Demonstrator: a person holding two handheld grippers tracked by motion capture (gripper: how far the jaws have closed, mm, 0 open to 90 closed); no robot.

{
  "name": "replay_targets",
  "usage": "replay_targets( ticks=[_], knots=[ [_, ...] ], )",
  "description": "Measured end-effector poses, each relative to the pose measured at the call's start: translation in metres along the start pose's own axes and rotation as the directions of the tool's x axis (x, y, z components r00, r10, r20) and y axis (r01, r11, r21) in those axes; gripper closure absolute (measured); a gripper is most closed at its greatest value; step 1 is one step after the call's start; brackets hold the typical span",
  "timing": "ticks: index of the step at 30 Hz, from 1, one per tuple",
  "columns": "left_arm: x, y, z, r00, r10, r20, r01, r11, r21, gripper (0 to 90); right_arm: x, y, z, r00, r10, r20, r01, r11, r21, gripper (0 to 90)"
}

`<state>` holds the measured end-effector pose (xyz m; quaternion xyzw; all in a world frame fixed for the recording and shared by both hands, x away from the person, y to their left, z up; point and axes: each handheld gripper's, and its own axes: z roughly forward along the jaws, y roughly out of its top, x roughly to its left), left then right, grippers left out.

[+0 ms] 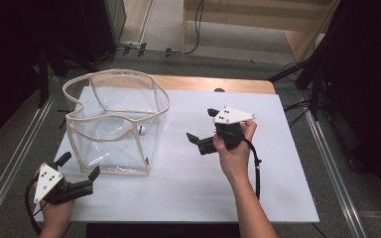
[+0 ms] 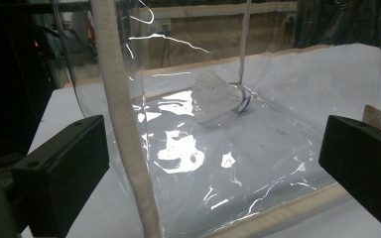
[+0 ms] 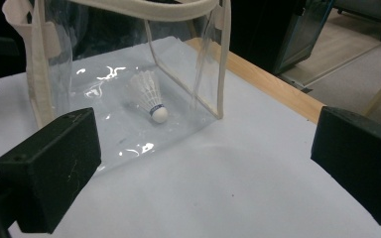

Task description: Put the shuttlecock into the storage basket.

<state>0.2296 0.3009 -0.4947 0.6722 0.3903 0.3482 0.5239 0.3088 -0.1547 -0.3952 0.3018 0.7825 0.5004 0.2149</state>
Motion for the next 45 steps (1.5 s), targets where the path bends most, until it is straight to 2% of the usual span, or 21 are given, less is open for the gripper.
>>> replay_targets(
  ticks=[16, 24, 35, 45],
  knots=[
    [0.0, 0.0, 0.0, 1.0, 0.004, 0.001, -0.004, 1.0, -0.001, 0.0, -0.003, -0.024, -0.008, 0.9995, 0.026, 0.017, -0.026, 1.0, -0.007, 0.0],
    [0.0, 0.0, 0.0, 1.0, 0.005, 0.001, -0.005, 1.0, 0.0, 0.0, -0.004, -0.03, -0.016, 0.9997, 0.013, 0.02, -0.013, 1.0, -0.029, 0.0],
    [0.0, 0.0, 0.0, 1.0, 0.006, 0.001, -0.006, 1.0, 0.001, 0.0, -0.008, -0.046, -0.025, 0.998, 0.051, 0.039, -0.05, 0.999, -0.022, 0.0],
    [-0.001, 0.0, 0.0, 1.0, 0.007, 0.0, -0.007, 1.0, 0.001, 0.0, -0.014, -0.056, -0.035, 0.9968, 0.057, 0.057, -0.056, 0.998, -0.016, 0.0]
  ],
)
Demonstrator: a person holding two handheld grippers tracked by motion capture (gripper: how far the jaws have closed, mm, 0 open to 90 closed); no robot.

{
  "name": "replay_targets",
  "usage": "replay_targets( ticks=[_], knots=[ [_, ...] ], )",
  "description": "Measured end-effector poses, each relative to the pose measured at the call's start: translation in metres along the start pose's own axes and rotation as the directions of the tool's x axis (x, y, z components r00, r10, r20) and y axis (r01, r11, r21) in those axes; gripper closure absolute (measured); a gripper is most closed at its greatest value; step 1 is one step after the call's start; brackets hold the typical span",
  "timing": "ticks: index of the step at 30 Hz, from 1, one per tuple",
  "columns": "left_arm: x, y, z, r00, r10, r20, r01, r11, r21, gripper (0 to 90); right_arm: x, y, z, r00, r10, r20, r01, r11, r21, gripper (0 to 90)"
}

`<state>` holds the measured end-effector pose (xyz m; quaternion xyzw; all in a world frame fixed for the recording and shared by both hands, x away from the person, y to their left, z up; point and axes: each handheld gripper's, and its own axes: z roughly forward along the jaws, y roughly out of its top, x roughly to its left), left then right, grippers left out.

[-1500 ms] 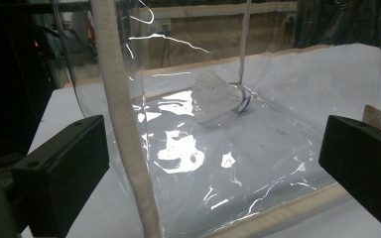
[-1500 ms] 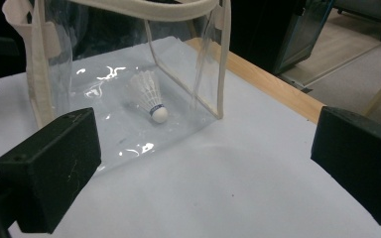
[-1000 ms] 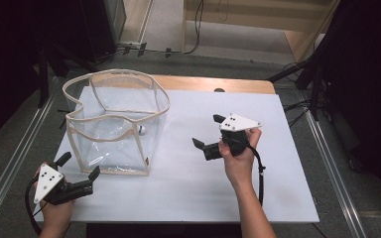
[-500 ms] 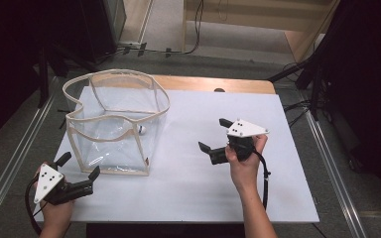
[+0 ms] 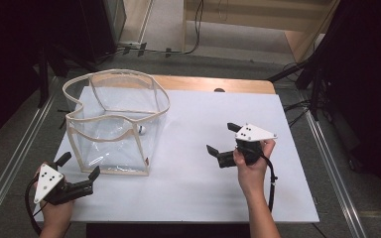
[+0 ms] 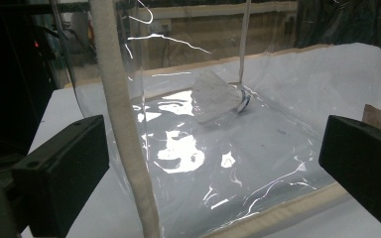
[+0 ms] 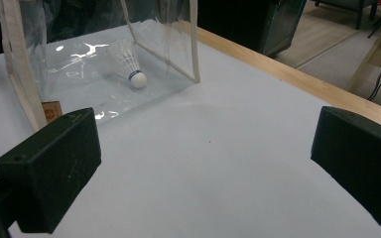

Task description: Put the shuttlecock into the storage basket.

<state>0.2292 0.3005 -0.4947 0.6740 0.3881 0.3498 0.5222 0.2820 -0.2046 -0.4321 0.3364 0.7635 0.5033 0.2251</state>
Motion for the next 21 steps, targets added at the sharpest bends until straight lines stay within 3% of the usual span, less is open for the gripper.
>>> replay_targets(
  ticks=[21],
  knots=[
    [0.0, 0.0, 0.0, 1.0, 0.004, -0.001, -0.004, 1.0, 0.003, 0.0, -0.013, -0.027, -0.021, 0.9979, 0.041, 0.05, -0.041, 0.999, 0.0, 0.0]
  ],
)
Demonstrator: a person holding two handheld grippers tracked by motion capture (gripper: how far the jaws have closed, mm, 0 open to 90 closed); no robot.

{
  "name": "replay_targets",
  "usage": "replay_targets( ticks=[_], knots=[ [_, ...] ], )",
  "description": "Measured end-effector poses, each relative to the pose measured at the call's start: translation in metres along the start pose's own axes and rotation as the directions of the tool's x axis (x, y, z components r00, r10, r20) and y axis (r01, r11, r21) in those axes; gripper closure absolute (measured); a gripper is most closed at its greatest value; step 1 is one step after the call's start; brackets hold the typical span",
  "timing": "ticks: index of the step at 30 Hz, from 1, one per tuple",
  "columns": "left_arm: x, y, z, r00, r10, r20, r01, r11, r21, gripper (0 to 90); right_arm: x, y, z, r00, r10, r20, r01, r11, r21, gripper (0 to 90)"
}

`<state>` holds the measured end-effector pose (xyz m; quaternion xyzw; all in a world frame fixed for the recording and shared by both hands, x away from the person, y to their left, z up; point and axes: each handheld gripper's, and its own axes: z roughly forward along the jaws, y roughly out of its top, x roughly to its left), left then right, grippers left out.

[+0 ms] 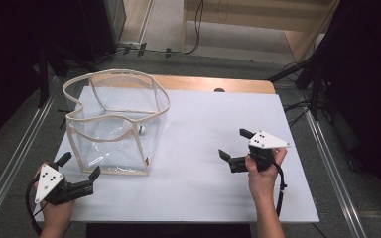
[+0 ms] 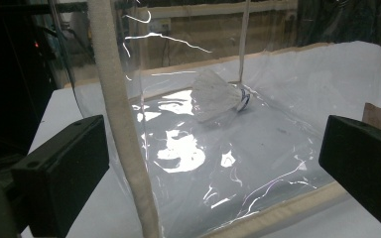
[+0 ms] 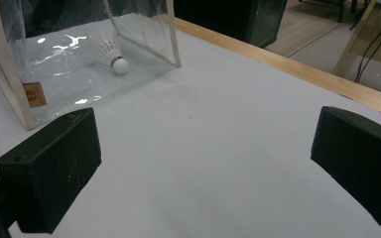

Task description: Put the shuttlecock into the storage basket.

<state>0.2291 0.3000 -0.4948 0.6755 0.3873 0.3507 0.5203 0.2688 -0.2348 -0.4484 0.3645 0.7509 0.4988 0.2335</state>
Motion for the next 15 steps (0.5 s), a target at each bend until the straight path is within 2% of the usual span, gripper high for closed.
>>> replay_targets(
  ticks=[15],
  knots=[
    [-0.001, 0.0, 0.0, 1.0, 0.003, 0.0, -0.003, 1.0, 0.001, 0.0, -0.009, -0.017, -0.013, 0.9991, 0.029, 0.029, -0.029, 1.0, 0.008, 0.0]
  ],
)
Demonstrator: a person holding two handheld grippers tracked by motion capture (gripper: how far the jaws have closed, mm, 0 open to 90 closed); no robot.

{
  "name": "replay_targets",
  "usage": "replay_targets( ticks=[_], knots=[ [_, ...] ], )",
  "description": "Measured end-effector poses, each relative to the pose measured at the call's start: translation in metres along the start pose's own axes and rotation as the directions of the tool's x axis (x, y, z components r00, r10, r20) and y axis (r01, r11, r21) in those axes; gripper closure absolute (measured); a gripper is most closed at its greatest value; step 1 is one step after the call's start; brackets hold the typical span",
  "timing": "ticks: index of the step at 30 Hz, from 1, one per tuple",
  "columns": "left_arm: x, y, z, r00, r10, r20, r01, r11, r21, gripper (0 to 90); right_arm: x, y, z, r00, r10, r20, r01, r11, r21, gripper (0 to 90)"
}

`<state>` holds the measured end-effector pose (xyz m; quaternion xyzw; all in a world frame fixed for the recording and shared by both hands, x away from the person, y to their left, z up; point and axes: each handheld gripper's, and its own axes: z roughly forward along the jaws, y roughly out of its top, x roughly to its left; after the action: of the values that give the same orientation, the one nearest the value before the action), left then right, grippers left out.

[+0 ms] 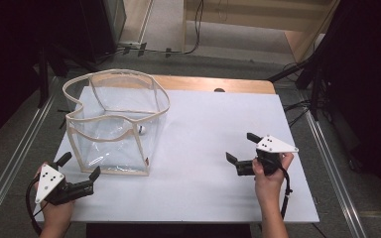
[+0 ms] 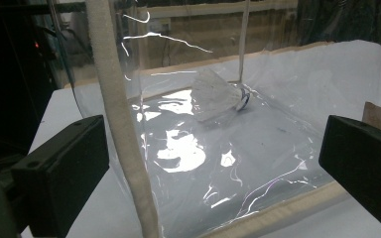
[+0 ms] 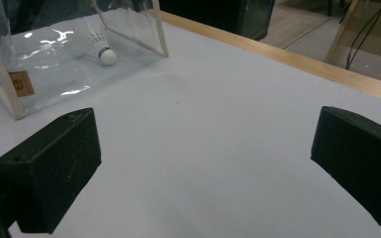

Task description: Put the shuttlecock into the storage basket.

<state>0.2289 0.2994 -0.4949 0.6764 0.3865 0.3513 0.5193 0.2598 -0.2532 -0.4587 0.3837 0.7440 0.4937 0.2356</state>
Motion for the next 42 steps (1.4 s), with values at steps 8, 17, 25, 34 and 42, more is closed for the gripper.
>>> replay_targets(
  ticks=[8, 17, 25, 34, 42],
  knots=[
    [0.0, 0.0, 0.0, 1.0, 0.001, -0.001, -0.001, 1.0, 0.0, 0.0, -0.007, -0.009, -0.008, 0.9997, 0.012, 0.022, -0.012, 1.0, 0.004, 0.0],
    [0.0, 0.0, 0.0, 1.0, 0.002, -0.002, -0.002, 1.0, 0.001, 0.0, -0.016, -0.022, -0.018, 0.9979, 0.039, 0.052, -0.04, 0.999, 0.011, 0.0],
    [0.0, 0.0, 0.0, 1.0, 0.002, -0.002, -0.002, 1.0, 0.001, 0.0, -0.024, -0.031, -0.027, 0.9955, 0.058, 0.076, -0.059, 0.998, 0.015, 0.0],
    [-0.001, 0.0, 0.0, 1.0, 0.003, -0.005, -0.003, 1.0, 0.001, 0.0, -0.03, -0.04, -0.036, 0.9925, 0.068, 0.102, -0.07, 0.997, 0.025, 0.0],
    [-0.001, 0.0, 0.0, 1.0, 0.003, -0.006, -0.003, 1.0, 0.001, 0.0, -0.036, -0.049, -0.042, 0.9886, 0.085, 0.124, -0.088, 0.996, 0.02, 0.0]
  ],
)
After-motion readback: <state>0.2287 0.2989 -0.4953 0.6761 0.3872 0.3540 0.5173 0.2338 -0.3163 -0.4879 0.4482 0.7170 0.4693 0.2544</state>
